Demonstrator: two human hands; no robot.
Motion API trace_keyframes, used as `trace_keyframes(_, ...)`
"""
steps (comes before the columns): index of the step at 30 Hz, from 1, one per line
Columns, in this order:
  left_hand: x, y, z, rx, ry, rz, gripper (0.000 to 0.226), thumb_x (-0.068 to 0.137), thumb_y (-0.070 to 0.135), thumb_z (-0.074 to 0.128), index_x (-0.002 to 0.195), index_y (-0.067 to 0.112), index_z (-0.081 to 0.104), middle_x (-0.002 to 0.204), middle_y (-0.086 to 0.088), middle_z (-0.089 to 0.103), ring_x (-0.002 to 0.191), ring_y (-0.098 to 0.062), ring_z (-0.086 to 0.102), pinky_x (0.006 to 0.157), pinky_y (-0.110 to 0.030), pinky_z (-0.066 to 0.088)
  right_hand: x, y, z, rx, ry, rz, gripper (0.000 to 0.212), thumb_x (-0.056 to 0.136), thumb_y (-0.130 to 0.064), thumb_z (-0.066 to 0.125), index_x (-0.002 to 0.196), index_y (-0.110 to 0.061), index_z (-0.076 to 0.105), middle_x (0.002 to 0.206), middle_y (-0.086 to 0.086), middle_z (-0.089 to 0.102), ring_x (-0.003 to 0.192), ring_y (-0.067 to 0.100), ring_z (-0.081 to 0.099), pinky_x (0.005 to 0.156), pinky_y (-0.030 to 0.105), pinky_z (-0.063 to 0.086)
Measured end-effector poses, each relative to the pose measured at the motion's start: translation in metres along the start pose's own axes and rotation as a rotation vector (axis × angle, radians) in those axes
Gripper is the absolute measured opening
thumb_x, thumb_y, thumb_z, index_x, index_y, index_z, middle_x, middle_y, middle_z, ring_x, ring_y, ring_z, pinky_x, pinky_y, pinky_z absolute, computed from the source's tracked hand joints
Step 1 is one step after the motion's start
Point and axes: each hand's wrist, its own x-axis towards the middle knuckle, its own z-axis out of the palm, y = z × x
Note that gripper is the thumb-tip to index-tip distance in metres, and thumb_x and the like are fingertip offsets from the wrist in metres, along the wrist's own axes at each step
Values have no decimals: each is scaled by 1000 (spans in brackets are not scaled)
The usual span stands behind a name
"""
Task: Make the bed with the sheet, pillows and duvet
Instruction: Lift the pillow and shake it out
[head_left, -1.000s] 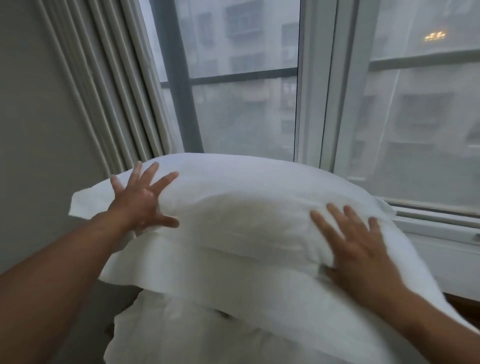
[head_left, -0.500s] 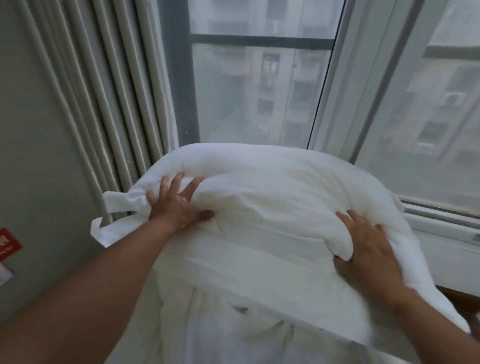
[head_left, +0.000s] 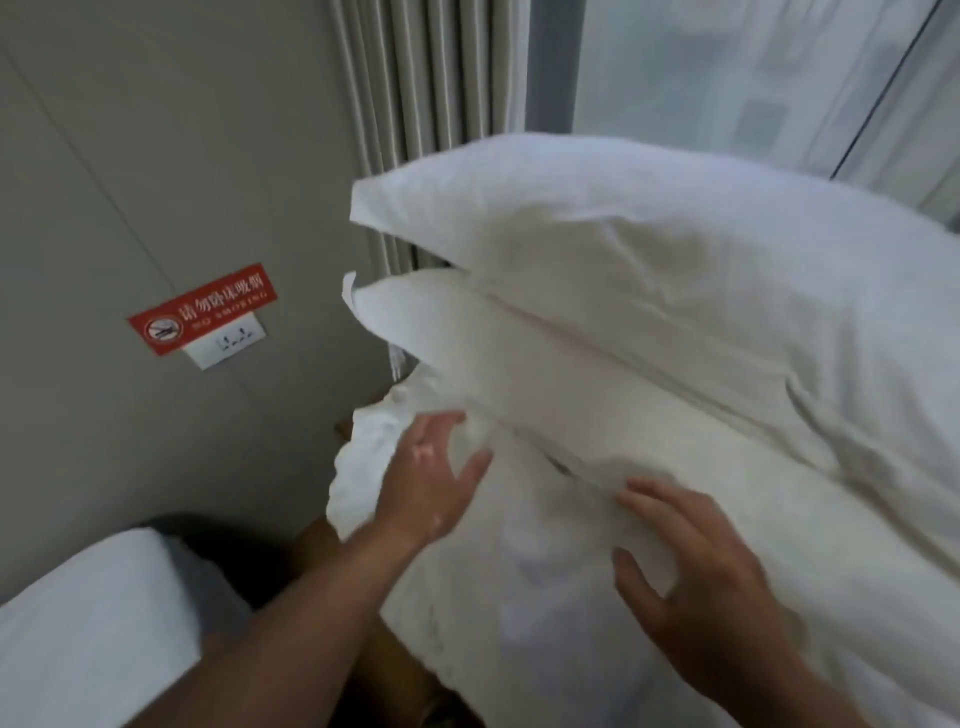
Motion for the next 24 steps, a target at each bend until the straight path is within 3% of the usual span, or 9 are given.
trace_keyframes(3, -88, 9, 48, 79, -194, 30, 62, 89, 62, 53, 140, 27, 51, 144, 3, 46, 135, -17, 40, 111, -18, 23, -54, 24, 21, -14, -189, 161, 37, 68, -14, 84, 103, -22, 74, 107, -7, 66, 102, 16, 65, 92, 20, 44)
trace_keyframes(7, -142, 15, 88, 243, -289, 26, 80, 88, 71, 31, 157, 30, 22, 164, 2, 18, 151, -17, 12, 123, -35, 11, -130, 52, 19, -102, -291, 175, 45, 62, -19, 86, 106, -22, 75, 119, -3, 67, 108, 21, 65, 99, 27, 41)
trace_keyframes(11, -139, 5, 93, 298, -247, 88, 81, 87, 70, 34, 153, 23, 35, 159, -5, 33, 147, -24, 28, 118, -45, 25, -182, 60, 10, -143, -266, 227, 44, 67, -26, 77, 111, -25, 73, 130, -5, 64, 116, 16, 60, 111, 22, 30)
trace_keyframes(15, -136, 1, 101, 320, -236, 133, 80, 85, 66, 36, 148, 18, 42, 152, -11, 42, 140, -29, 37, 111, -51, 32, -200, 50, 9, -159, -212, 330, 40, 73, -23, 74, 113, -22, 73, 132, -3, 63, 121, 17, 58, 112, 25, 32)
trace_keyframes(20, -143, -9, 107, 325, -225, 197, 77, 87, 62, 37, 149, 17, 40, 152, -12, 41, 139, -31, 37, 108, -52, 32, -198, 34, 13, -200, -220, 374, 40, 72, -15, 75, 112, -17, 74, 130, 2, 63, 121, 22, 59, 103, 37, 45)
trace_keyframes(24, -156, -31, 96, 288, -192, 296, 70, 88, 58, 44, 148, 23, 45, 150, -9, 45, 137, -29, 43, 106, -49, 37, -189, 23, 17, -223, -303, 291, 32, 72, -19, 71, 103, -20, 73, 111, -3, 64, 107, 21, 59, 89, 36, 46)
